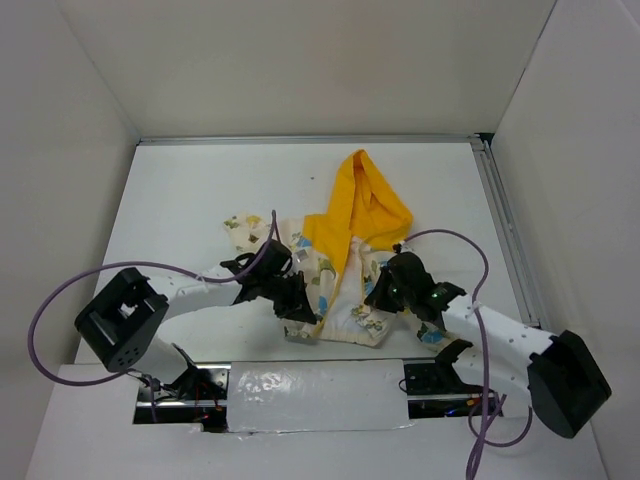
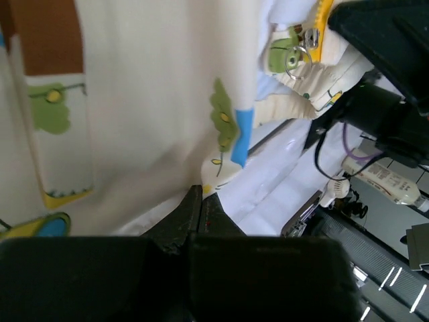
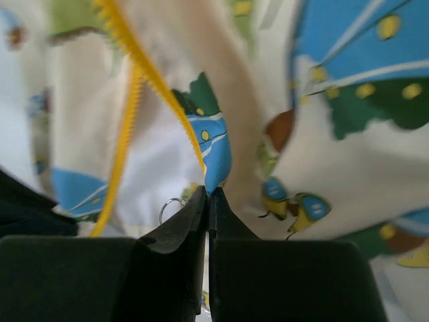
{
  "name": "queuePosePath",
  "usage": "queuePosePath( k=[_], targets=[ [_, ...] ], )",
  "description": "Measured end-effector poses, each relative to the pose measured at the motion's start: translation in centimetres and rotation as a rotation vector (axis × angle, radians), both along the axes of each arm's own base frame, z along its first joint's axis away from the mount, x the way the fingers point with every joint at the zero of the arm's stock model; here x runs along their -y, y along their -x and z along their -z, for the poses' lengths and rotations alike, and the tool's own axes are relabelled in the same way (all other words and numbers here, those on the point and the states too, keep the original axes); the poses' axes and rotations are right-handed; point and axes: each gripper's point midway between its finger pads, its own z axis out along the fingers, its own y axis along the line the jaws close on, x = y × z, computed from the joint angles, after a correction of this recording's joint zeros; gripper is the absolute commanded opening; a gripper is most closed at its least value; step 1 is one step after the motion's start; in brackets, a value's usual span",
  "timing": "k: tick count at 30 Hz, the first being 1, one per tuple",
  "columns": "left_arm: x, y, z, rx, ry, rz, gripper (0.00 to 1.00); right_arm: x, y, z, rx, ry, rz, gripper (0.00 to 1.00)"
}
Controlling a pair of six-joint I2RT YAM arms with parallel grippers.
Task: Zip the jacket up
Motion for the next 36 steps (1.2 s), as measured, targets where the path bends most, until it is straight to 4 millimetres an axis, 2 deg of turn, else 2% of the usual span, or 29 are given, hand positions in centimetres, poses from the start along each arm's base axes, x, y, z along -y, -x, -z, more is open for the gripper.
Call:
queuePosePath(
  k=[5,9,11,14,16,20,23,25,29,30,33,36],
  targets=[
    [-0.5,0.8,2.2,-0.059,-0.048,0.007,0.00,0.9,1.3,4.6,-0.188,0.100,0.050,0.00],
    [-0.7,0.9,4.7,-0.108,-0.096,0.017,0.00,-0.1,-0.8,4.7,-0.220,0.115,0.081,0.00],
    [-0.1,0.5,4.9,-0.133,-0.087,0.025,0.00,-0.7,-2.3,4.6,-0.230,0.117,0.099,0.00],
    [1.1,-1.5,4.9,-0.124,-0.062,0.023,0.00,-1.0,-5.2,4.6,-0.222,0.119,0.136,0.00],
    [1.8,-3.6,4.7,-0.117,-0.038,0.011,0.00,-0.8,-7.3,4.4,-0.207,0.119,0.165,0.00],
    [2.8,-8.4,3.7,-0.013,-0.027,-0.014,0.01,1.0,-12.2,3.8,-0.148,0.168,0.246,0.00],
    [3.3,-10.3,2.2,0.067,-0.027,-0.008,0.15,1.8,-14.2,2.8,-0.093,0.201,0.272,0.00],
    [3.2,-10.6,1.7,0.095,-0.046,-0.001,0.25,2.0,-14.4,2.4,-0.074,0.211,0.269,0.00],
    [2.2,-9.0,2.5,0.074,-0.116,0.023,0.29,2.2,-13.8,2.5,-0.069,0.227,0.253,0.00],
    [1.9,-8.5,2.8,0.062,-0.133,0.031,0.33,2.3,-13.6,2.5,-0.070,0.230,0.250,0.00],
    [1.3,-7.0,3.6,0.031,-0.164,0.060,0.37,2.5,-12.5,2.9,-0.075,0.240,0.234,0.00],
    [1.2,-6.1,3.8,0.009,-0.162,0.081,0.43,2.4,-11.7,3.0,-0.075,0.246,0.216,0.00]
  ],
)
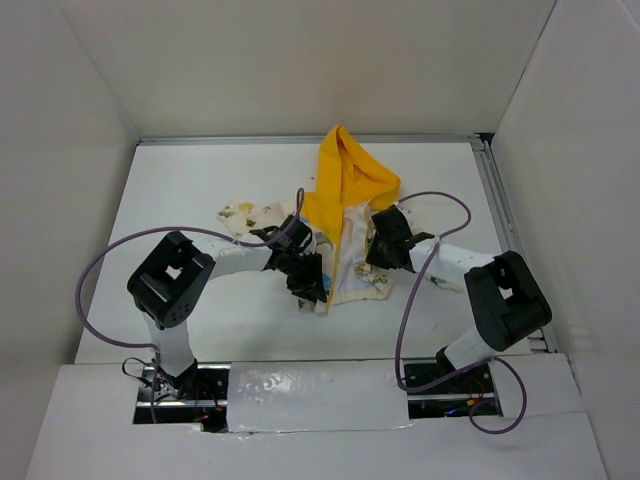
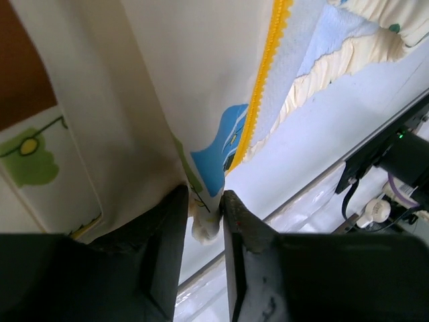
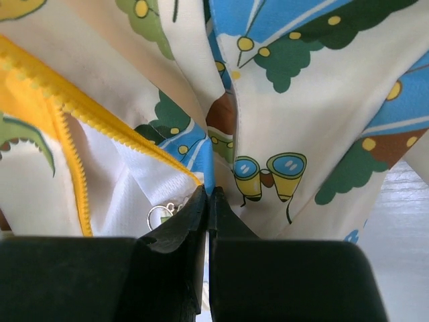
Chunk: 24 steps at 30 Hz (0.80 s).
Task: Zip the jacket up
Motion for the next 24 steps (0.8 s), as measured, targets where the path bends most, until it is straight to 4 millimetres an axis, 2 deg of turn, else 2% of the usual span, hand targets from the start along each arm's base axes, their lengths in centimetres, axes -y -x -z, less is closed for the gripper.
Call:
queuePosePath(
  k=[4,15,18,22,24],
  targets=[
    [0.0,0.5,-0.2,0.004,0.002,0.030,0.54,-0.3,0.2,-0.4,0.013,0.002,-0.020,0.00],
    [-0.2,2.3,-0.5,0.019,-0.105,0.102,0.53,-0.2,0.3,-0.4,0.020,0.014,-0.024,0.00],
    [-0.1,2.8,-0.4,0.029,-0.138,0.116,0.51,-0.2,0.2,-0.4,0.021,0.013,-0.024,0.00],
    [-0.2,3.2,-0.1,0.028,-0.163,0.122,0.42,-0.2,0.4,-0.3,0.020,0.012,-0.026,0.00],
    [-0.2,3.2,-0.1,0.026,-0.169,0.117,0.34,-0.3,0.5,-0.3,0.023,0.012,-0.028,0.00]
  ],
)
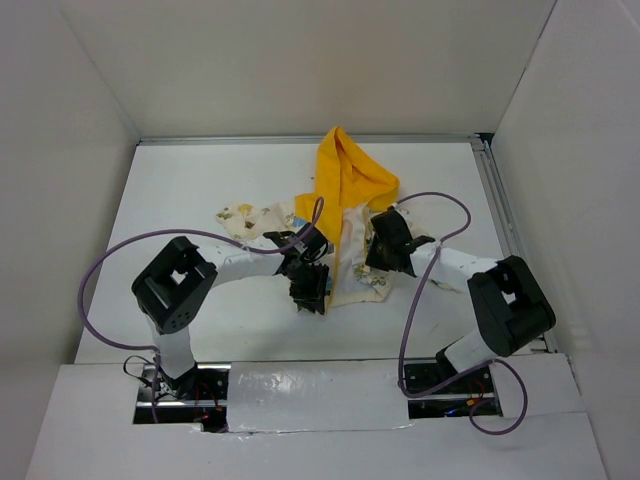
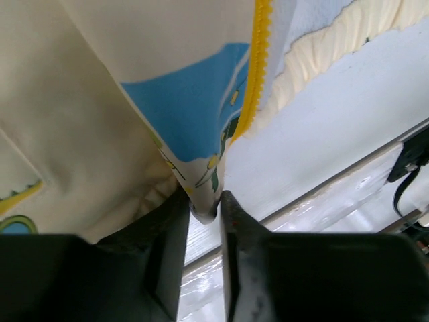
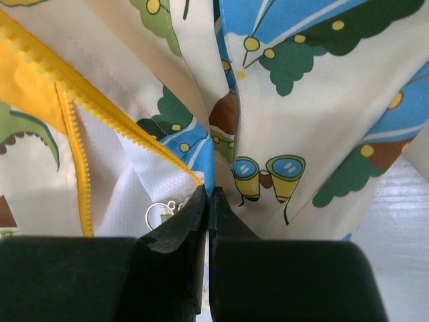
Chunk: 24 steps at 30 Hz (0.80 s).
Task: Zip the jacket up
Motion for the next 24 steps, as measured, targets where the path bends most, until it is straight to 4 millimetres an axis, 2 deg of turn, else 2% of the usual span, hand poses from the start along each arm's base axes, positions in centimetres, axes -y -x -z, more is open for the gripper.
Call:
queuePosePath(
  k=[3,5,9,14,17,21,24],
  targets=[
    [0.0,-0.1,0.1,-0.002,-0.004,-0.005,0.23,0.0,0.5,-0.1,0.005,-0.004,-0.007,0.00],
    [0.1,-0.1,0.1,-0.004,0.000,-0.010,0.02,0.0,0.9,-0.2,0.009,-0.009,-0.018,0.00],
    [0.5,-0.2,-0.1,-0.005,0.016,-0.021,0.00,-0.6,2.1,-1.1,0.045,-0.038,-0.082,0.00],
    [1.3,-0.7,-1.2,0.023,0.064,-0.019,0.00,-1.6,3.4,-4.8,0.192,-0.135,-0.185,0.00],
    [1.8,-1.3,-4.1,0.085,0.124,-0.019,0.00,-2.2,4.2,-7.8,0.310,-0.201,-0.251,0.00],
    [3.1,-3.1,-11.0,0.240,0.260,-0.046,0.00,-2.9,5.1,-12.6,0.480,-0.294,-0.322,0.00],
    [3.4,-3.9,-15.9,0.356,0.367,-0.060,0.00,-2.9,5.9,-15.4,0.567,-0.338,-0.347,0.00]
  ],
)
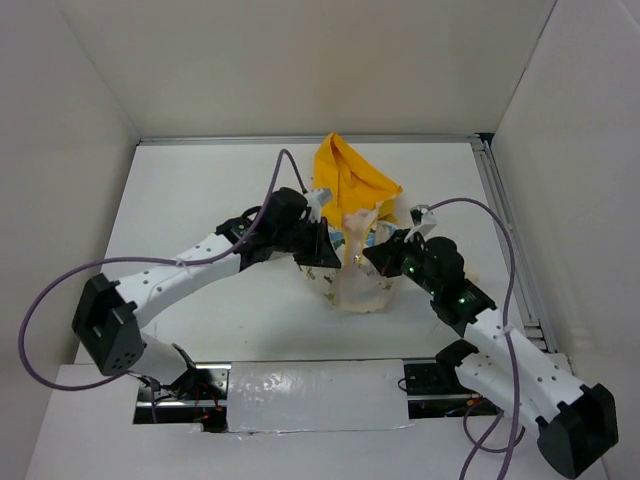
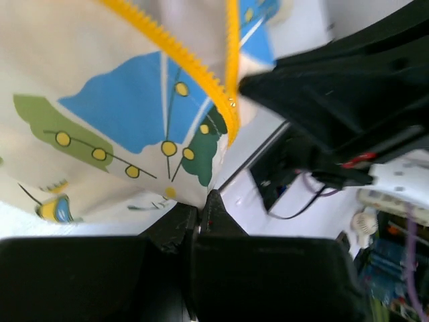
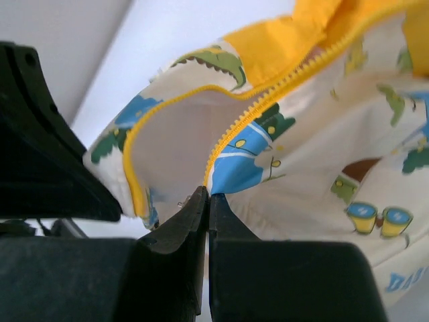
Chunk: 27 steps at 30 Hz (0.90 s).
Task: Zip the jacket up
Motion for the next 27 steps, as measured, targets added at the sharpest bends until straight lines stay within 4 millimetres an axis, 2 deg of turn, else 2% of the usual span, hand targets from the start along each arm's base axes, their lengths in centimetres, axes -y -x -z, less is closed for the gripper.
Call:
queuePosePath(
  k=[2,4,6,9,13,17,22,27],
  targets=[
    [-0.1,-0.4,-2.7,0.059,0.064,-0.017,0.00,0.0,0.6,-1.9,0.055,-0.036,-0.019,0.00],
    [-0.3,-0.6,-4.5,0.092,0.108,-0.032,0.00,-0.1,1.3,-3.4,0.102,-0.067,-0.044,0.00],
    [-0.3,-1.0,-5.2,0.108,0.129,-0.045,0.00,-0.2,2.1,-4.7,0.141,-0.092,-0.069,0.00],
    [-0.4,-1.4,-4.9,0.088,0.128,-0.069,0.00,-0.3,2.9,-5.8,0.174,-0.113,-0.103,0.00],
    [-0.2,-1.5,-4.7,0.062,0.133,-0.078,0.00,-0.6,3.5,-6.0,0.184,-0.119,-0.138,0.00],
    [0.2,-1.3,-5.3,0.051,0.168,-0.071,0.00,-0.9,3.8,-5.3,0.171,-0.117,-0.161,0.00],
    [0.8,-1.0,-6.2,0.041,0.215,-0.047,0.00,-1.2,3.8,-4.6,0.161,-0.121,-0.175,0.00],
    [1.4,-0.9,-6.5,0.036,0.243,-0.021,0.00,-1.5,3.5,-4.9,0.176,-0.135,-0.177,0.00]
  ],
)
